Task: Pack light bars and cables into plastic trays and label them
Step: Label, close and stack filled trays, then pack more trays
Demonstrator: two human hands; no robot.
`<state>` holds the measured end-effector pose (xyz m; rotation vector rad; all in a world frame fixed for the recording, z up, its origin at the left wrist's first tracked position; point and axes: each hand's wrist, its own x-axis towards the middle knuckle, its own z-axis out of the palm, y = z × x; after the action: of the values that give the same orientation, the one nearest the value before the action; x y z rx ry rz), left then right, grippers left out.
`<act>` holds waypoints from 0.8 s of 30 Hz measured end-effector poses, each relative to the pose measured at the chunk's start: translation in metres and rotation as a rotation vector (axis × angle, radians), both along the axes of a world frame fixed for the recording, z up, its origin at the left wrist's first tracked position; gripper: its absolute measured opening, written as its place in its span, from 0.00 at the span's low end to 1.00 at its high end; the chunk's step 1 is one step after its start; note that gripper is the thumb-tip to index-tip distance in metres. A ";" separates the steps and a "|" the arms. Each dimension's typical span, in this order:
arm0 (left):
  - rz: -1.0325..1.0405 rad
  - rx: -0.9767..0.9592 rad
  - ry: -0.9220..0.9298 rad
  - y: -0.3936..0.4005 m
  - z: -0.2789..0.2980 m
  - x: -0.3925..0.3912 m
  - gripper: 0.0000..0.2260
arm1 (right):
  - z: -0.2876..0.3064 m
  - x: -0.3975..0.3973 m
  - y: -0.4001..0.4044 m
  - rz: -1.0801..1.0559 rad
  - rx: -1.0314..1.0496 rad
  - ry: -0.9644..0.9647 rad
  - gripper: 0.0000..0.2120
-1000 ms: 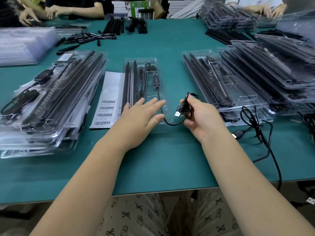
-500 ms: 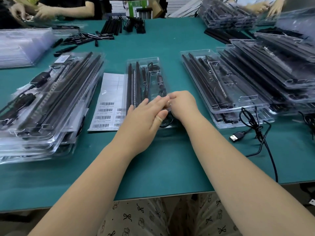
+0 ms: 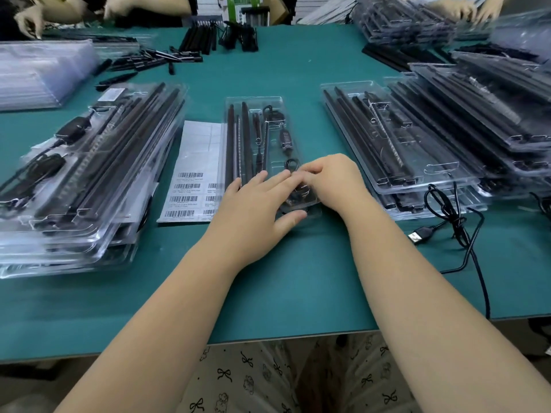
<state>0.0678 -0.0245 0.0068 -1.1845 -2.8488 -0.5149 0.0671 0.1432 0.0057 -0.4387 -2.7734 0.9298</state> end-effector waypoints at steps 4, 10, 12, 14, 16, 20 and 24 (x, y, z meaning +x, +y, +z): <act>0.022 0.020 0.043 0.002 -0.001 0.000 0.24 | 0.008 0.014 0.016 0.198 -0.096 -0.102 0.12; 0.002 -0.026 0.069 0.001 -0.003 0.001 0.25 | 0.013 0.027 0.014 0.263 -0.098 -0.171 0.18; 0.003 -0.052 0.105 0.002 -0.004 0.001 0.25 | 0.014 0.031 0.015 0.260 -0.135 -0.188 0.19; -0.002 -0.061 0.123 0.004 -0.004 0.000 0.24 | 0.014 0.038 0.018 0.299 -0.126 -0.203 0.20; 0.004 -0.017 0.127 0.004 -0.002 -0.001 0.22 | 0.014 0.043 0.018 0.320 -0.116 -0.202 0.23; 0.049 0.026 0.196 0.001 0.003 0.001 0.19 | 0.008 0.040 0.012 0.240 -0.146 -0.096 0.23; 0.044 0.013 0.205 0.001 0.003 0.000 0.18 | 0.004 0.034 0.007 0.103 -0.309 -0.064 0.25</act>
<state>0.0675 -0.0234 0.0102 -1.0998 -2.6875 -0.3845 0.1011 0.1503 0.0092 -0.3775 -2.7362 1.4012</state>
